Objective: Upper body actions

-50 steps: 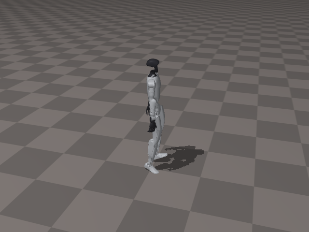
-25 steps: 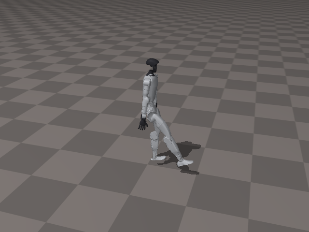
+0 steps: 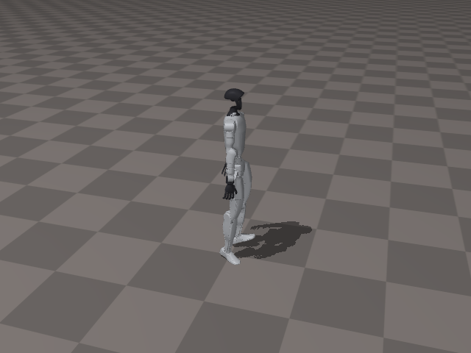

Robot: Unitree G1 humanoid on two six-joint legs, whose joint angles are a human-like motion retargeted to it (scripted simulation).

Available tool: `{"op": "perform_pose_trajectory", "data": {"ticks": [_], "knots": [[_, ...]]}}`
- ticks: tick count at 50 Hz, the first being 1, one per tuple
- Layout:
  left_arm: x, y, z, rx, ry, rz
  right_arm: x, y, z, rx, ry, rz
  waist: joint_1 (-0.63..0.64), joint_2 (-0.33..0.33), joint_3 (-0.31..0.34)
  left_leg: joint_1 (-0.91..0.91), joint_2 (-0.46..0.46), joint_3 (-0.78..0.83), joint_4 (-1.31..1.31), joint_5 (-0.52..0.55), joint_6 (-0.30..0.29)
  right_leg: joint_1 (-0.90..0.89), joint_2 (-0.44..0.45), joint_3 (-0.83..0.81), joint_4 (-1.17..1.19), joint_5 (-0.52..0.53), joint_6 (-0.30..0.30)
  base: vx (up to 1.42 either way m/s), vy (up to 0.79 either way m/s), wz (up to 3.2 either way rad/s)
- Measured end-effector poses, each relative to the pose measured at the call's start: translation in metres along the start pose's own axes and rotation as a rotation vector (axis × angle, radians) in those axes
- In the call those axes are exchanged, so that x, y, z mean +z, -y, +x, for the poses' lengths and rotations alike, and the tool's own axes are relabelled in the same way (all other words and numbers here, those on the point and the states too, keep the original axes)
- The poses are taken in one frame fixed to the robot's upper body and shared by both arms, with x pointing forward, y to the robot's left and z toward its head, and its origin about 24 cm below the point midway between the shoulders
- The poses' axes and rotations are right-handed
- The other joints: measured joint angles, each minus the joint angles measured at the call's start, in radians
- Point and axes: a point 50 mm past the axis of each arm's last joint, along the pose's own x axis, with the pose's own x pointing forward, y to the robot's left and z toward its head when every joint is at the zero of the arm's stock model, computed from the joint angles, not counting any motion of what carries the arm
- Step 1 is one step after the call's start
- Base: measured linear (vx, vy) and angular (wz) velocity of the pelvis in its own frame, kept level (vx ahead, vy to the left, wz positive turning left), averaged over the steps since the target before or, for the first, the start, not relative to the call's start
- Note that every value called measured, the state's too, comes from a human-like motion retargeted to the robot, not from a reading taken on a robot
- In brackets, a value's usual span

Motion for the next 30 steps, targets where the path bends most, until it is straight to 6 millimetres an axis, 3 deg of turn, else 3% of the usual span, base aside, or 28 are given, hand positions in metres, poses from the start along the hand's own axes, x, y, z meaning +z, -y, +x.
{"op": "perform_pose_trajectory", "data": {"ticks": [2, 5, 10, 15, 22, 25, 30], "knots": [[-0.004, 0.006, 0.001, -0.003, -0.005, -0.025, 0.011, 0.003, 0.0, 0.016, 0.05, 0.046, -0.005, 0.009, -0.03, -0.025, 0.014, -0.005, 0.0, 0.006, -0.013, -0.066, -0.006, 0.018, 0.031, 0.0, -0.019, -0.1, -0.14, -0.31], [0.002, 0.017, 0.001, -0.048, 0.032, -0.068, 0.034, 0.014, -0.001, 0.008, 0.129, 0.067, -0.03, 0.036, -0.011, -0.023, 0.041, 0.023, -0.004, 0.02, -0.014, -0.092, 0.029, 0.11, 0.062, -0.019, -0.044, -0.1, -0.2, -0.17], [0.039, 0.02, -0.005, -0.067, 0.141, -0.013, 0.063, 0.024, -0.005, -0.02, 0.253, 0.069, -0.123, 0.066, 0.047, -0.001, 0.076, 0.008, 0.005, 0.039, -0.022, -0.032, 0.067, 0.063, 0.051, -0.041, -0.058, -0.13, -0.16, 0.34], [0.079, 0.018, -0.015, -0.027, 0.283, 0.137, 0.039, 0.015, -0.001, -0.011, 0.176, 0.085, -0.113, 0.063, 0.012, -0.013, 0.072, -0.029, 0.003, 0.057, -0.033, -0.011, 0.079, 0.028, 0.015, -0.045, -0.071, 0.01, -0.1, 0.41], [0.119, 0.029, -0.031, -0.073, 0.456, 0.128, 0.004, 0.005, 0.0, -0.009, 0.003, 0.057, -0.103, 0.08, 0.012, -0.015, 0.101, -0.031, 0.003, 0.084, -0.055, -0.012, 0.103, 0.033, 0.026, -0.071, -0.086, -0.08, -0.15, 0.09], [0.119, 0.03, -0.031, -0.087, 0.454, 0.11, -0.008, 0.002, 0.0, -0.033, -0.041, 0.072, -0.127, 0.092, 0.003, -0.02, 0.117, -0.034, 0.007, 0.1, -0.065, -0.001, 0.125, 0.032, 0.02, -0.088, -0.096, -0.05, -0.11, 0.26], [0.093, 0.02, -0.02, -0.056, 0.356, 0.133, -0.023, -0.006, -0.001, -0.033, -0.083, 0.142, -0.151, 0.103, -0.026, -0.034, 0.143, -0.028, 0.026, 0.122, -0.093, -0.002, 0.152, 0.051, 0.017, -0.111, -0.111, -0.06, -0.16, 0.09]]}}
